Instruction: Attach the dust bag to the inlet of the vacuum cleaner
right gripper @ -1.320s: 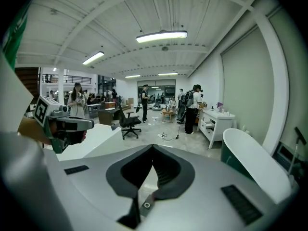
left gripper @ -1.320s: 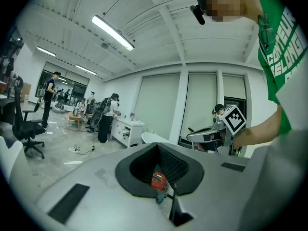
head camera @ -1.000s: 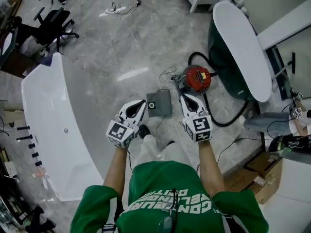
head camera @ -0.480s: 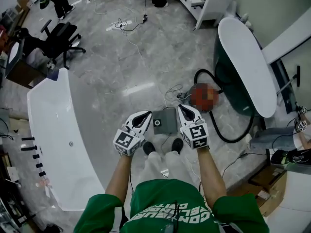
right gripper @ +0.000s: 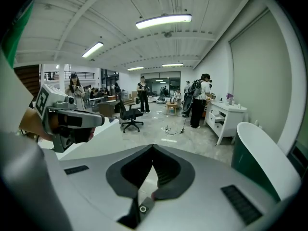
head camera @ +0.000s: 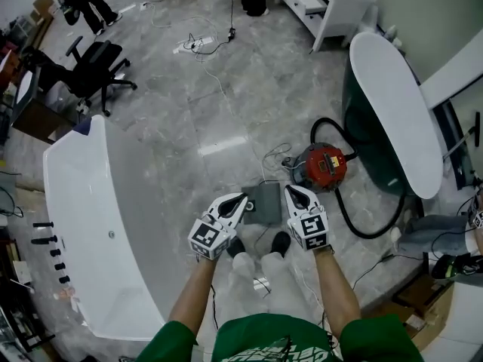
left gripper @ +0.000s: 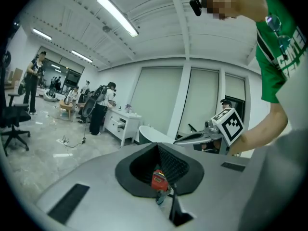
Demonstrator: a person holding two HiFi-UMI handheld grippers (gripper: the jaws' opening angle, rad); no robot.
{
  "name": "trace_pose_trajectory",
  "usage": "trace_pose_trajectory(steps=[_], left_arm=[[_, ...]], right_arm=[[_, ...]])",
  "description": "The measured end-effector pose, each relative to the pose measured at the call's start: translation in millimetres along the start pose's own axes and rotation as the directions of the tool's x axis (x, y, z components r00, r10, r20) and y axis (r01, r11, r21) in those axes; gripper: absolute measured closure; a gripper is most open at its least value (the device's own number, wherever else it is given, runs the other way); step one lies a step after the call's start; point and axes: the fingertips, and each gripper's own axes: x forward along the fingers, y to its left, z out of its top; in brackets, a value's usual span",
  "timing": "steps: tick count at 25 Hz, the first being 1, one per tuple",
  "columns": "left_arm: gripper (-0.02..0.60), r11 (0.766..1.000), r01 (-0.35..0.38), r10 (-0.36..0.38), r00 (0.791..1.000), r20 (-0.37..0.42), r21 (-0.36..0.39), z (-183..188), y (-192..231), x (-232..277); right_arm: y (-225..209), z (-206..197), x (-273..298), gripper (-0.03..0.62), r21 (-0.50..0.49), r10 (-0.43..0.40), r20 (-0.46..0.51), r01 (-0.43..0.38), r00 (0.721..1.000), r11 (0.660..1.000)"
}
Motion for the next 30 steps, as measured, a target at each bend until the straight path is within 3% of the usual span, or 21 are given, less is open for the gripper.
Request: trace_pose_trajectory(steps=[3, 7, 17, 24, 30], left_arm=[[0.578, 0.999, 0.036, -0.036, 0.999, 0.003, -0.023, -23, 2, 17], [0.578, 0.999, 0.051, -0.051, 0.999, -0.017, 0.01, -69, 20, 38], [0.578, 0.99, 0.131, -0.128, 0.99, -0.059, 0.051, -212, 70, 82], [0.578, 0.986, 0.144, -0.139, 0.988, -0.065, 0.082, -319, 124, 114], [0.578, 0.982, 0.176, -0.171, 0.983, -0.073, 0.066, -417, 156, 131]], right_arm=[[-8, -21, 19, 0.588, 0.015, 0.0, 0.004, 0.0, 1.0, 1.0], [-15, -56, 58, 0.588, 0.006, 0.013, 0.02, -0.013, 1.0, 1.0], [-21, -172, 158, 0.588, -0.026, 0.059, 0.057, -0.057, 0.997, 0.998], [-27, -262, 224, 0.588, -0.058, 0.066, 0.064, -0.063, 0.996, 0.996], [-17, -349, 271, 0.588, -0.072, 0.102, 0.087, -0.096, 0.991, 0.993]])
